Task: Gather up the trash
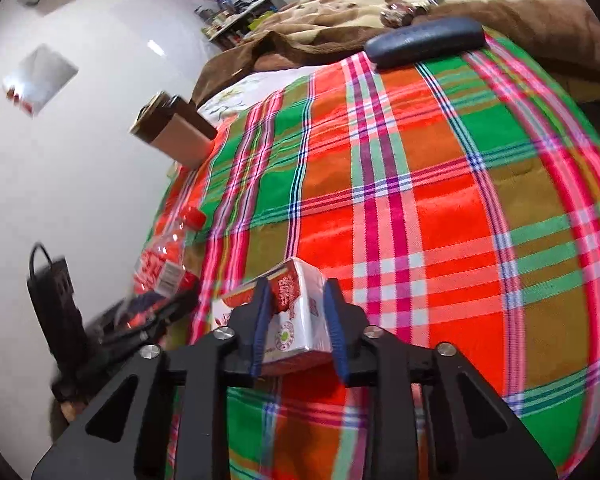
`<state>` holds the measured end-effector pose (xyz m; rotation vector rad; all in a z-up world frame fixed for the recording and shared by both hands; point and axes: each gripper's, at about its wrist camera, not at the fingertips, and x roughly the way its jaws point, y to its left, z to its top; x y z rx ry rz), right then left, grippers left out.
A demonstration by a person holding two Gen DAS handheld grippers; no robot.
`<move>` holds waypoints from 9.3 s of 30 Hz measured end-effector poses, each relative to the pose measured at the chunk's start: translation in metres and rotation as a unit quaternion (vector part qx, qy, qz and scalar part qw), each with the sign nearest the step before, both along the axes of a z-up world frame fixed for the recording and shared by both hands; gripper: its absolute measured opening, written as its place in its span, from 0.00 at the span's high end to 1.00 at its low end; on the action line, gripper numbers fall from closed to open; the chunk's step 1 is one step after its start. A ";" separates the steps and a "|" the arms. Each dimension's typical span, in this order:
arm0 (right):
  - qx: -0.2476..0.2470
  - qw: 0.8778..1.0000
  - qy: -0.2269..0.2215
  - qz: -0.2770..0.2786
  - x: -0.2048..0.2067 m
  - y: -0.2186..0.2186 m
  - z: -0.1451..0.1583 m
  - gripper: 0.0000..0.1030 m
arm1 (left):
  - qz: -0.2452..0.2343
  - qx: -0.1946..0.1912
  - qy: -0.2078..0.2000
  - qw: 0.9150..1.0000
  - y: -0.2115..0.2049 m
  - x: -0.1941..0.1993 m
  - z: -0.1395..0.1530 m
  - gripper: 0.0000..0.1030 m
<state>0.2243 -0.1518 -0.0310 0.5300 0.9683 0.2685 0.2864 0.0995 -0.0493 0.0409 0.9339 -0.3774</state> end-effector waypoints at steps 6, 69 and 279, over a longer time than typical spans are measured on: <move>-0.058 0.993 -0.022 0.105 -0.011 0.012 0.008 0.68 | 0.001 0.002 0.000 1.000 0.001 0.000 0.000 0.40; -0.202 0.915 -0.079 0.339 -0.060 0.025 0.000 0.43 | 0.017 0.017 0.012 1.000 -0.021 0.016 0.010 0.40; -0.248 0.925 -0.143 -0.250 -0.245 -0.154 0.039 0.40 | -0.042 -0.013 -0.184 0.982 -0.270 -0.289 0.073 0.29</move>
